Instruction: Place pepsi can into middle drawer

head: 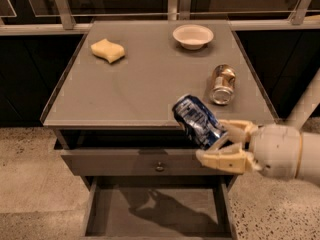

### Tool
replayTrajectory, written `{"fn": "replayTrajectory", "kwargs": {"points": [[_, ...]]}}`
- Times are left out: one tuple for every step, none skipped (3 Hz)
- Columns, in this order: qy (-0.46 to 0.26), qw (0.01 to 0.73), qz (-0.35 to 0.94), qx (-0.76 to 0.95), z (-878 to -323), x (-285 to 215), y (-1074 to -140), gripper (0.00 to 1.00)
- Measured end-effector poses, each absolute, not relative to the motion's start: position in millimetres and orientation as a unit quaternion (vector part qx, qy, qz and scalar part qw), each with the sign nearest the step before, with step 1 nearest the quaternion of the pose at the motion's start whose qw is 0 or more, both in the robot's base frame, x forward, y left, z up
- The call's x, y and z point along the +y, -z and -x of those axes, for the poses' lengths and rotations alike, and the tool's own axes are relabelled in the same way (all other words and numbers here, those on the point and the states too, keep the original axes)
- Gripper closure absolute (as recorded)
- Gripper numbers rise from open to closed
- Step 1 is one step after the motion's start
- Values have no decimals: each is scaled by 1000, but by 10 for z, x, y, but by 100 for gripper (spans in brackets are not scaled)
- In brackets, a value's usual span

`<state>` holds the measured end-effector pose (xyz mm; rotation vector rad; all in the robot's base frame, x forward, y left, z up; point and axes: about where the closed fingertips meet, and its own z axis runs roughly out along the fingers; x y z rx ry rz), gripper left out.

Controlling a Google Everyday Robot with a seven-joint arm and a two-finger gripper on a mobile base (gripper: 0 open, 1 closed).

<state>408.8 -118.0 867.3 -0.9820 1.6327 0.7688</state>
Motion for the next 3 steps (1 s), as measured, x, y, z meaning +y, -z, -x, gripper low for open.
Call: {"fn": "replayTrajectory", "kwargs": {"points": [[-329,528,365,692,-3836,-1283,-8152,100],[-347,531,317,705,-3651,-1356,-7671,100],[-350,513,287,729,-3580,-1432,-7349,100]]}}
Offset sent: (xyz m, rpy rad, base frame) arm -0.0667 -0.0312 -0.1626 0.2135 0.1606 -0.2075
